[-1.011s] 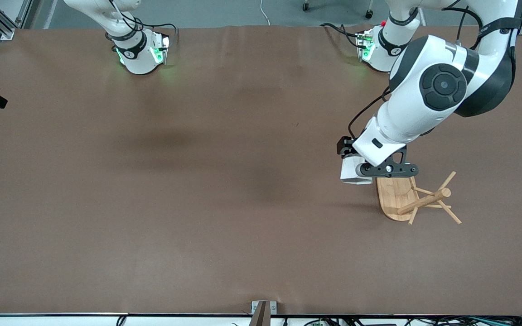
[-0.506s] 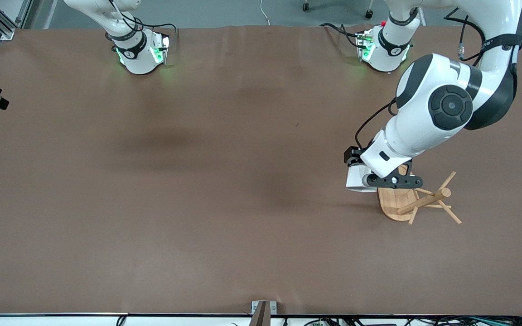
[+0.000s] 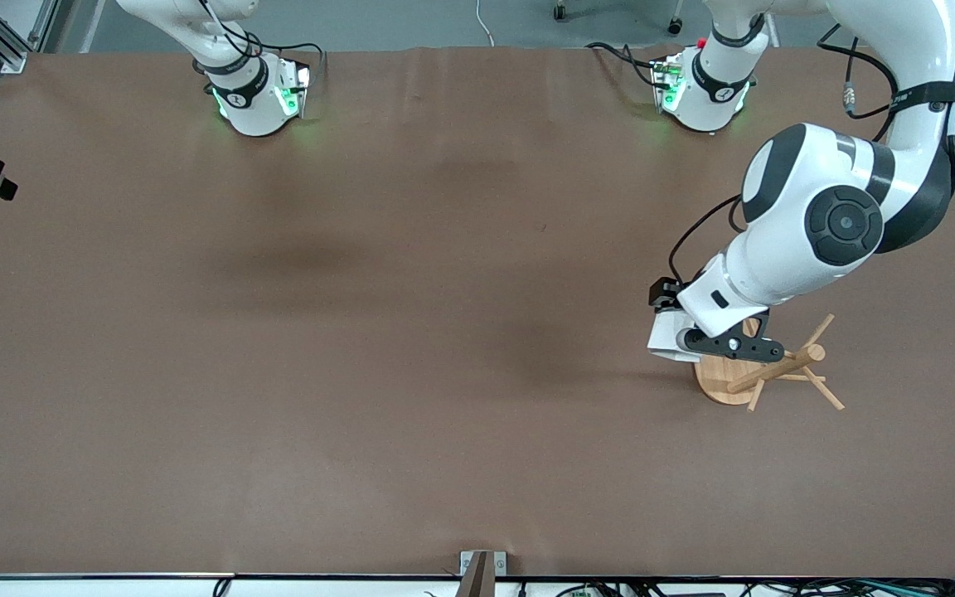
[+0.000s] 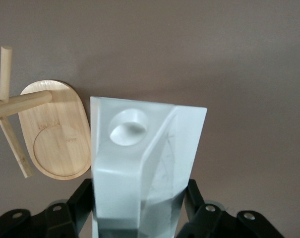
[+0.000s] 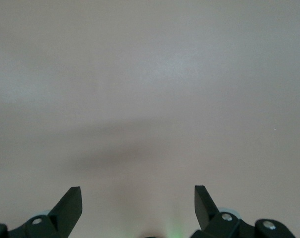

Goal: Hang cup on rack
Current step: 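Lower the cup's handle hole onto a rack peg with the left gripper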

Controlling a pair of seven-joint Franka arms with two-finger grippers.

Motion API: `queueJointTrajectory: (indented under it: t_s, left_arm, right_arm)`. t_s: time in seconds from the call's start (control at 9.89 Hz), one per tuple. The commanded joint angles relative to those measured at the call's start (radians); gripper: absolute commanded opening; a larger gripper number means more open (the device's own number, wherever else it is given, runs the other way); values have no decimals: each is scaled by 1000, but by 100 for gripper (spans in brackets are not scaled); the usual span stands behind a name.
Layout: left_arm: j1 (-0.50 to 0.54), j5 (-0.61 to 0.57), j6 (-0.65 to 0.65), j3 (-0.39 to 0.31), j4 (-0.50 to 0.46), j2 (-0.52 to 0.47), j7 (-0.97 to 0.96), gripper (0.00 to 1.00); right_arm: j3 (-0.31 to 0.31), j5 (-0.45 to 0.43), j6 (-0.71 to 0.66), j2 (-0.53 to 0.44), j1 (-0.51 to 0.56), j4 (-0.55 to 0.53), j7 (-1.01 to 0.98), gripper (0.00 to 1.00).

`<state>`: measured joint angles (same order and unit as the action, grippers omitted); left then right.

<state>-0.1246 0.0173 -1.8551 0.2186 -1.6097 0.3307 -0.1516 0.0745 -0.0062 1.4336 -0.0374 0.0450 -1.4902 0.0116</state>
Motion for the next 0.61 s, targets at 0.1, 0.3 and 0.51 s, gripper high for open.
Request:
queueJointTrajectory:
  t_s: [0.1,0.3,0.51]
  left_arm:
    - [13,-2,-82,-4,-151,-53,43,0]
    - [11,0,-82,-56,-156,-53,113,0]
    - [13,19,-82,-76,-154,-53,147,0]
  right_arm:
    - [-4,-21,7,2,-2,7,2,100]
    - [-5,-20,37,2,-1,4,-7,100]
    - [-4,-20,24,2,0,5,-10,100]
